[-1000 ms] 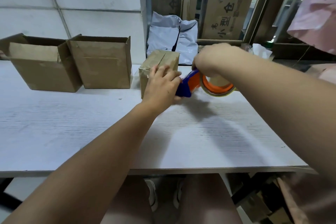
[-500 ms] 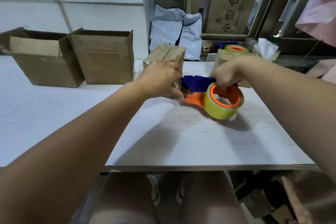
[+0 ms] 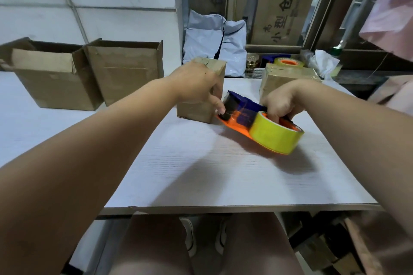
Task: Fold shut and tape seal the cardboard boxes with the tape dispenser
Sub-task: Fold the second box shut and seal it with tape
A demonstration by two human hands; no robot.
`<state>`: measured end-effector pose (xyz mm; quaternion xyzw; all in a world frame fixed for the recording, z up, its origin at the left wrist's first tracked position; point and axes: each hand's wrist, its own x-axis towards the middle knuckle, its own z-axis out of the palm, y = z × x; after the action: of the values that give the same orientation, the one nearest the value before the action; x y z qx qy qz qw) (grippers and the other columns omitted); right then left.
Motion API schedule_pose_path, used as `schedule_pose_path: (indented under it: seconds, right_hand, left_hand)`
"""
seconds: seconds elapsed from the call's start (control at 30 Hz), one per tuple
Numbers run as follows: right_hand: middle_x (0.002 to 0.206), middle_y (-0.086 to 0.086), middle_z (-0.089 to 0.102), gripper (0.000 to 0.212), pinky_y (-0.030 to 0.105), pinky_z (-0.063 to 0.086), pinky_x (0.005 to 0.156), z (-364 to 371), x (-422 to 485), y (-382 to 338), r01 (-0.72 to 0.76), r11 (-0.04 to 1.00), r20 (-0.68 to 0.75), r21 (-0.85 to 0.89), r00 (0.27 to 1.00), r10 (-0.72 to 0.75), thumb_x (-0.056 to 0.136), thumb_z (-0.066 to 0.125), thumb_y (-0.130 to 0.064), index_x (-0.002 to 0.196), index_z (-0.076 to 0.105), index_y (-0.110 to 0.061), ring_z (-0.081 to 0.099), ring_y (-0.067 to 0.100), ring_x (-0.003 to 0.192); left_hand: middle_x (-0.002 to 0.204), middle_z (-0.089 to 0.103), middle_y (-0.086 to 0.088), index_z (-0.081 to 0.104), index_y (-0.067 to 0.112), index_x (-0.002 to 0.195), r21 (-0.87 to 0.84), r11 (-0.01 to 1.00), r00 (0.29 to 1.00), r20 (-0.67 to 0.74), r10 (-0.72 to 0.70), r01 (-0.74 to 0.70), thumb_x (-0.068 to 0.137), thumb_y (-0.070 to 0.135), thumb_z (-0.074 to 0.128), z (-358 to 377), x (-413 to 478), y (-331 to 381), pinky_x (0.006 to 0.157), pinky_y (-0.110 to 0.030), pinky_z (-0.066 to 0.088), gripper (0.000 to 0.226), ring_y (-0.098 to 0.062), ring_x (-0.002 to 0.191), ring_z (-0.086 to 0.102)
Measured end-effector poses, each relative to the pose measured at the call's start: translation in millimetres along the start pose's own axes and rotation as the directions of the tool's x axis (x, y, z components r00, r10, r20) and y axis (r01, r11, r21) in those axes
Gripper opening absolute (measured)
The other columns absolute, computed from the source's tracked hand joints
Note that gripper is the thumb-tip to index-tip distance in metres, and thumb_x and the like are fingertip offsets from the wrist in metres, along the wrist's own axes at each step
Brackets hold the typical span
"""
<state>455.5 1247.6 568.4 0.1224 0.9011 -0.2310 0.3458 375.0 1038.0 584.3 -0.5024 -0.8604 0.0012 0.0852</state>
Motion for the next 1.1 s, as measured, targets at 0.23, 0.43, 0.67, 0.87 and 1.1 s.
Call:
schedule_pose_path:
  seconds: [0.23,0.43,0.67,0.87,1.1]
  right_hand:
    - [0.085,0.015,0.070,0.032,0.029,0.058,0.063,1,1,20,-0.004,0.985,0.050,0.171,0.999,-0.005,0.065,0.061,0.010,0.095,0.063,0.001,0.069,0.025,0.074]
    - [0.073,0.003,0.067,0.028,0.025,0.050,0.056,-4,-1,30,-0.002,0.982,-0.114,0.189,0.993,0.024,0.087,0.051,0.012,0.088,0.061,-0.014,0.063,0.019,0.067]
    - [0.090,0.009,0.066,0.032,0.029,0.055,0.056,-1,-4,37,-0.056,0.977,-0.114,0.207,0.990,0.080,0.087,0.049,0.012,0.101,0.061,-0.014,0.065,0.022,0.077]
    - [0.100,0.010,0.063,0.034,0.033,0.056,0.064,-2,-4,34,-0.073,0.982,-0.129,0.176,0.987,0.096,0.086,0.053,0.010,0.106,0.059,-0.016,0.063,0.026,0.088]
    - [0.100,0.012,0.063,0.036,0.036,0.056,0.070,0,-2,36,-0.070,0.975,-0.126,0.209,0.987,0.098,0.086,0.049,0.012,0.111,0.059,-0.013,0.063,0.026,0.086]
  left_hand:
    - [0.111,0.067,0.015,0.071,0.033,0.105,-0.170,0.980,0.993,-0.044,-0.112,0.103,0.090,0.043,0.059,-8,0,-1,0.079,-0.022,0.032,0.022,-0.003,0.094,0.045]
    - [0.124,0.060,0.016,0.065,0.036,0.114,-0.246,0.953,0.979,-0.059,-0.195,0.175,0.095,0.031,0.053,-8,-8,-1,0.091,-0.022,0.035,0.023,-0.007,0.114,0.050]
    - [0.119,0.063,0.009,0.067,0.030,0.114,-0.285,0.931,0.967,-0.045,-0.252,0.229,0.091,0.058,0.045,-9,-11,14,0.082,-0.024,0.036,0.043,-0.010,0.106,0.052]
    - [0.150,0.035,0.002,0.060,0.027,0.121,0.118,0.979,0.986,0.002,-0.168,0.167,0.084,0.064,0.050,0,-13,29,0.108,-0.040,0.029,0.053,-0.022,0.137,0.030]
    - [0.110,0.047,0.003,0.047,0.018,0.112,-0.621,0.773,0.921,-0.214,-0.327,0.130,0.067,0.065,0.069,48,-32,109,0.085,-0.033,0.046,0.069,-0.014,0.101,0.048]
